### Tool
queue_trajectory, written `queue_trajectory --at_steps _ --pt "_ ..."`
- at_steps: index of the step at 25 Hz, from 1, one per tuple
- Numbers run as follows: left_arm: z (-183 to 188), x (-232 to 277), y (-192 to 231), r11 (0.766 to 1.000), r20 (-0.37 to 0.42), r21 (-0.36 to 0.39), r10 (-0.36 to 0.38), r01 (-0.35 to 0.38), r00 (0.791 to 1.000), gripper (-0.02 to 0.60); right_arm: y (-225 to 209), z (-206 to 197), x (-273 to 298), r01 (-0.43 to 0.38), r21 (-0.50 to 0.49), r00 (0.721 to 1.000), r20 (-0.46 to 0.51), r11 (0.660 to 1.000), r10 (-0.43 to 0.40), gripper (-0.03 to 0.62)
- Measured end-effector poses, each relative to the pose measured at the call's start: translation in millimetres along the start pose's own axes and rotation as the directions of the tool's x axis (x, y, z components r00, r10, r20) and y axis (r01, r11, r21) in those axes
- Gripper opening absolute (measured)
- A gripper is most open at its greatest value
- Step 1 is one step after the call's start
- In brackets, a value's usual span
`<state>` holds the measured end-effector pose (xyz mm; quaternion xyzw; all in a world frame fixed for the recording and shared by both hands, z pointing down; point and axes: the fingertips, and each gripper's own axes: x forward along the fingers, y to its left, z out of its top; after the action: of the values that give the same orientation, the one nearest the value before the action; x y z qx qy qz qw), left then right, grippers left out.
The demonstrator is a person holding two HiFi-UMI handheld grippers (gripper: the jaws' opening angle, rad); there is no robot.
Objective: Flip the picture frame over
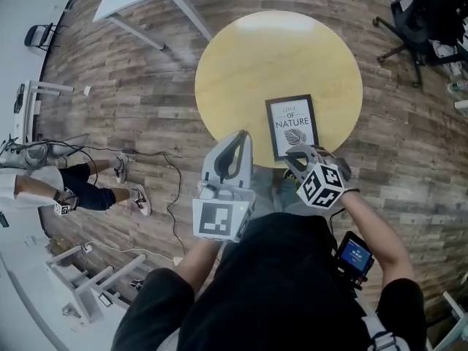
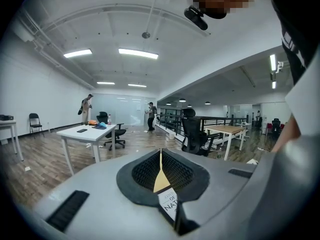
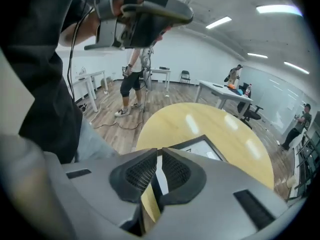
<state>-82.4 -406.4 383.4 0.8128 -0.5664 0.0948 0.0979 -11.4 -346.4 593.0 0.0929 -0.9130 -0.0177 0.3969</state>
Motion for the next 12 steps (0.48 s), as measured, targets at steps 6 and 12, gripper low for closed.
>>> queue_trajectory --at_steps 6,12 --pt "-11.4 3.3 17.4 1.0 0.013 -0.03 0.001 -0.001 1.0 0.031 26.4 -19.4 48.3 -0.115 -0.065 0.987 -0.121 0.991 0.106 0.101" --pt "-15.9 5.9 26.0 1.0 -0.001 -0.02 0.024 -0.024 1.0 0.031 38.1 -43.8 68.5 -0.157 -0.156 0.966 -0.228 0.975 0.12 0.178"
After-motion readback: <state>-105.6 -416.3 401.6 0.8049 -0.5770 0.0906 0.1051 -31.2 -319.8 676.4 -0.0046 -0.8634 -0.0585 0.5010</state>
